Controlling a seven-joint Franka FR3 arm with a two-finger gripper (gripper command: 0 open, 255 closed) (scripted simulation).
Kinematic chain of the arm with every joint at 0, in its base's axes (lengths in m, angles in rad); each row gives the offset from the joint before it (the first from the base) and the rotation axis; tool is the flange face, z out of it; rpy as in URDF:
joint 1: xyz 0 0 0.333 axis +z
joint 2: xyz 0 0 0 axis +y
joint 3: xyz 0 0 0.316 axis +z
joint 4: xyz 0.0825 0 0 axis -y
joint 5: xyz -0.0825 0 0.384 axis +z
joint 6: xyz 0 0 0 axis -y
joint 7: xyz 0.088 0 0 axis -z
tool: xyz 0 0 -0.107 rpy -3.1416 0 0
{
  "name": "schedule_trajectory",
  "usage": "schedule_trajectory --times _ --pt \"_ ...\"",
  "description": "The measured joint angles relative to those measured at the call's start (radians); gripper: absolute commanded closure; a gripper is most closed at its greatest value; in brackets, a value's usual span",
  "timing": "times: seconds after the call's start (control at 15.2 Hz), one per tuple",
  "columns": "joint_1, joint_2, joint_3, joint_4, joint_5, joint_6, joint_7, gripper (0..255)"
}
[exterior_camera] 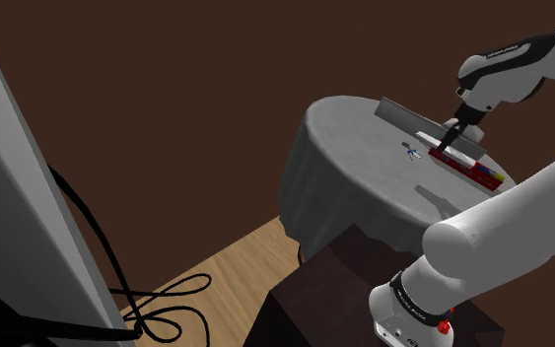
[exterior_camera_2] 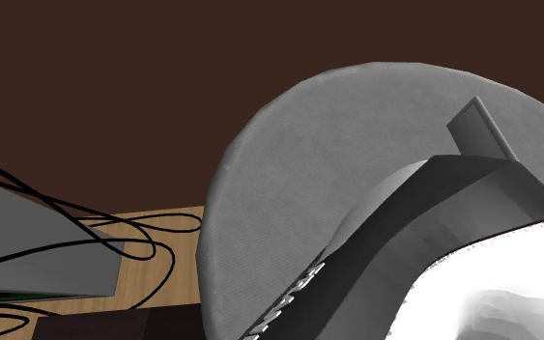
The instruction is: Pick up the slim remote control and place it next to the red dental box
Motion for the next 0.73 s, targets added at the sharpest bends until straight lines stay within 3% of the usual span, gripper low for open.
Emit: schedule_trajectory --times 0.73 --pt "-0.004 0.066 -0.019 -0.093 0.04 0.147 -0.039 255"
